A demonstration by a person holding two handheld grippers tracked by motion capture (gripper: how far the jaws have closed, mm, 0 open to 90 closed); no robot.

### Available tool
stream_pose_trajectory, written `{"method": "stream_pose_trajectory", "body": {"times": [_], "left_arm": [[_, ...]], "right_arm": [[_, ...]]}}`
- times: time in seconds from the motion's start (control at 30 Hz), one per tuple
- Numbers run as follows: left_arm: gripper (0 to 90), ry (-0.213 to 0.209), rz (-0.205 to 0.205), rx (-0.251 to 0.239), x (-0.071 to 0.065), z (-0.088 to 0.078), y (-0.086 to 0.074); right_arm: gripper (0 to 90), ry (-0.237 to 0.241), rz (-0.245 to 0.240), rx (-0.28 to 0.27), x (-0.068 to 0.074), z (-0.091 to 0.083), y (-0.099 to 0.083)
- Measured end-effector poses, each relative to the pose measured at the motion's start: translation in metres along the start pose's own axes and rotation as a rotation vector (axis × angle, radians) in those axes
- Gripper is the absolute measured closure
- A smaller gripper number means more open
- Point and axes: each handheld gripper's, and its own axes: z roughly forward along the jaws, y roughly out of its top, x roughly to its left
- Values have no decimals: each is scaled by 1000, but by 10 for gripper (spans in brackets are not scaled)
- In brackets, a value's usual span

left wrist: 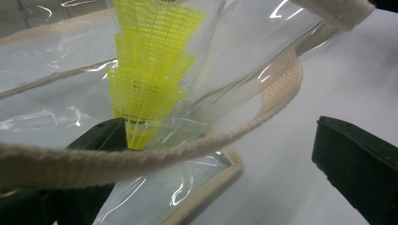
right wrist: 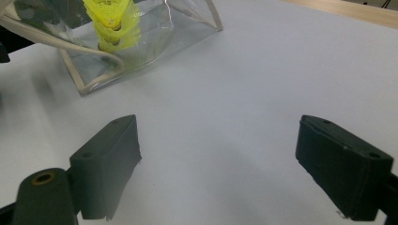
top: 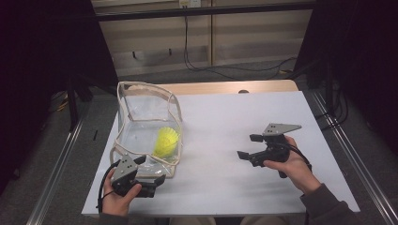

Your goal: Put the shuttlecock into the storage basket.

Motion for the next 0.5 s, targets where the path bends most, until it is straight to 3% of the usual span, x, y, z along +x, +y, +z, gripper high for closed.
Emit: {"method": "stream_pose_trajectory", "body": {"times": [0.5], "left_arm": [[41, 1, 0, 0, 0, 0, 0]], "right_arm": [[130, -13, 7, 6, -5, -8, -13]]}}
